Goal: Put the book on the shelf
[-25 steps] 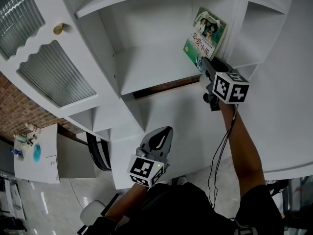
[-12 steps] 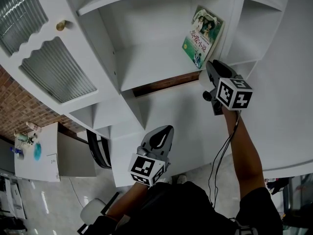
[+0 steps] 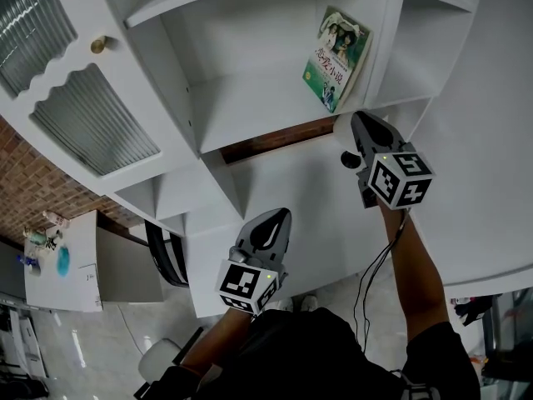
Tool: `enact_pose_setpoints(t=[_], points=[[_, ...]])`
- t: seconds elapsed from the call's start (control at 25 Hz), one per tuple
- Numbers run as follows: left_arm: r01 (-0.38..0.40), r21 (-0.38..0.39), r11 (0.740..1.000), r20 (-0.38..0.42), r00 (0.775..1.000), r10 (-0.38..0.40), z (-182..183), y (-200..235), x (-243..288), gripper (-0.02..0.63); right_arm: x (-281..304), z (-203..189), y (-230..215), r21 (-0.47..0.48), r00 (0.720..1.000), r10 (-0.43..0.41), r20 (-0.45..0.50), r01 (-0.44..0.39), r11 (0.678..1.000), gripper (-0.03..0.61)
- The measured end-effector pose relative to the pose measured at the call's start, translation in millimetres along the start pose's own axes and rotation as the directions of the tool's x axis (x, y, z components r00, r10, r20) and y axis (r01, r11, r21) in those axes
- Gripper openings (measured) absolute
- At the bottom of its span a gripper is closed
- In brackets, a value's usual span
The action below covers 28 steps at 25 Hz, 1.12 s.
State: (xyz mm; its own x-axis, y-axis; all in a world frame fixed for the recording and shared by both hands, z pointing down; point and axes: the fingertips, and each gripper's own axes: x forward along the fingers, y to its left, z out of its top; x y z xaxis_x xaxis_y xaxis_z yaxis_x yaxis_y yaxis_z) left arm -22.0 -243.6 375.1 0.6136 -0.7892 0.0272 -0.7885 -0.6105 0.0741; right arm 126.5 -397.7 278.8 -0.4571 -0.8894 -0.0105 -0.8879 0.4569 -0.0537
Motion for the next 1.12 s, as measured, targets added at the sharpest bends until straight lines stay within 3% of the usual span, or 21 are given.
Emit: enact_pose_setpoints(t=[0.44, 0.68, 1.12], points=[[-0.001, 0.008, 1.000, 0.018, 1.000, 0.001, 7, 0, 2, 0.017, -48, -14, 45, -0.011, 0.994, 0.086, 0.066, -0.085, 0.996, 0.037], [0.005, 0.011, 1.000, 0.015, 1.000, -0.005, 7, -2, 1, 0.017, -72, -27, 52, 0.046, 0.994, 0.072, 0.084, -0.077, 0.996, 0.034], [0.019, 0.018, 1.000, 0.016, 1.000, -0.019, 7, -11, 2, 0.017, -110, -57, 69, 0.003, 0.996, 0.078, 0.048, -0.078, 0.997, 0.031]])
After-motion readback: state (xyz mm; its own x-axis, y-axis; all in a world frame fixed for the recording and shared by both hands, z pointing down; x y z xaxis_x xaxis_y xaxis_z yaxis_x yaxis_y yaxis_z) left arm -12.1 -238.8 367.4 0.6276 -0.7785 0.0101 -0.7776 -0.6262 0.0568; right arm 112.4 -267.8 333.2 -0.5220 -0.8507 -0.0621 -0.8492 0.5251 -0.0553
